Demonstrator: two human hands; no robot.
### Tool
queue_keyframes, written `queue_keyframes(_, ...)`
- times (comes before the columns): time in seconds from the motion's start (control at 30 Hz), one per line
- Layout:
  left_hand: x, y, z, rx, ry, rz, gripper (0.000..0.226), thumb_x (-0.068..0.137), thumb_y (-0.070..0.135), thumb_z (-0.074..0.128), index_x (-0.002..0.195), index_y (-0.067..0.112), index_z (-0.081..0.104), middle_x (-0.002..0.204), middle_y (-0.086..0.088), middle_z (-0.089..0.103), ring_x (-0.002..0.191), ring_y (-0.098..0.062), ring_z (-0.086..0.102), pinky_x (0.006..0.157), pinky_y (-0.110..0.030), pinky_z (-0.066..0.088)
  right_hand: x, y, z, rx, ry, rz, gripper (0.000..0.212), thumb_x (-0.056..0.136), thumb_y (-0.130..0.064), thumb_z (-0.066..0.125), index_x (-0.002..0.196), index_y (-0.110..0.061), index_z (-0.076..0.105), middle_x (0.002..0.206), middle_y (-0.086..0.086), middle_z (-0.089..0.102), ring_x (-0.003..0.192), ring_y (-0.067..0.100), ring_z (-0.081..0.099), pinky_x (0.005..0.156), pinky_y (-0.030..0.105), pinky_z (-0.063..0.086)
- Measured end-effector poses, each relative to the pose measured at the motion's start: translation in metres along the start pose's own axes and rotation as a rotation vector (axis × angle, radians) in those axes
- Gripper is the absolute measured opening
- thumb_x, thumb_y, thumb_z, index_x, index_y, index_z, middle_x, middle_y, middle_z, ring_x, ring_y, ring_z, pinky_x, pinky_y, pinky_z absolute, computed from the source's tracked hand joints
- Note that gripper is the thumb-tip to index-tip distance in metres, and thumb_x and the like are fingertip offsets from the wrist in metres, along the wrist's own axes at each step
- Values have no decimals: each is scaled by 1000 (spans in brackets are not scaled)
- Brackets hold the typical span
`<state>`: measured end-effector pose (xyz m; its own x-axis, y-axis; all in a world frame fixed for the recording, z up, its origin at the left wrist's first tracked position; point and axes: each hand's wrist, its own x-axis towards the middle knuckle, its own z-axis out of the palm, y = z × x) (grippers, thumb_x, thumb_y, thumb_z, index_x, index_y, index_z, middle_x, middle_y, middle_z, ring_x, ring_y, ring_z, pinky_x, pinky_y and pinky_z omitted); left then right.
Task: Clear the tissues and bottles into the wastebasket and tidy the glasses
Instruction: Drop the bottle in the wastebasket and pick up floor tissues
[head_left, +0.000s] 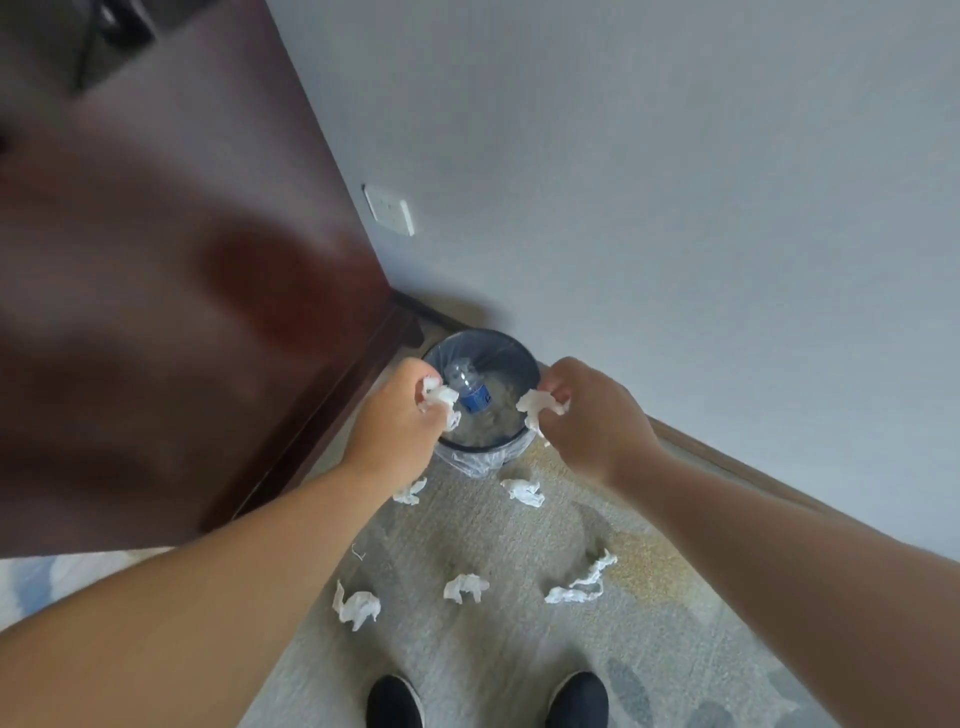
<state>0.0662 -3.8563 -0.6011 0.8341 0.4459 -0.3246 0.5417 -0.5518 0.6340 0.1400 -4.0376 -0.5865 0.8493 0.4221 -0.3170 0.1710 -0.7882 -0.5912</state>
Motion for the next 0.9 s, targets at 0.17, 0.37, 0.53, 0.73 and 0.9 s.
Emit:
queue_keyframes(0.17,47,-59,60,-1,17,6,10,87,11,49,90,21,51,75,6,52,65,-11,47,54,-29,35,49,40,80,-16,25,-13,19,91,-17,53,108,-20,58,105,-1,63,90,17,55,70,30,42)
queue_keyframes(0.37,99,-119,123,-3,57,35,12,88,14,49,97,19,54,88,-1,59,77,-20,54,58,-29,38,101,82,152,-52,68,-10,28,90,-12,51,116,-19,57,113,3,61,90,17,53,71,27,37)
queue_keyframes(0.53,127,-159,157,-30,48,66,36,90,24,58,125,24,49,116,1,54,97,-17,54,73,-28,39,128,106,194,-74,92,-9,43,89,-16,56,132,-21,50,127,3,51,92,15,49,78,27,37)
queue_keyframes(0.73,127,-191,162,-54,83,50,36,91,25,57,126,26,49,120,3,53,96,-14,53,74,-27,39,122,119,225,-78,53,-93,32,90,-28,55,122,-24,56,121,-1,60,97,17,61,86,38,53)
queue_keyframes(0.9,88,-189,134,-74,70,6,34,92,26,56,125,29,49,119,6,53,97,-11,54,72,-25,39,81,100,210,-44,8,-51,33,90,-23,58,123,-23,57,118,-3,61,98,13,61,85,30,49)
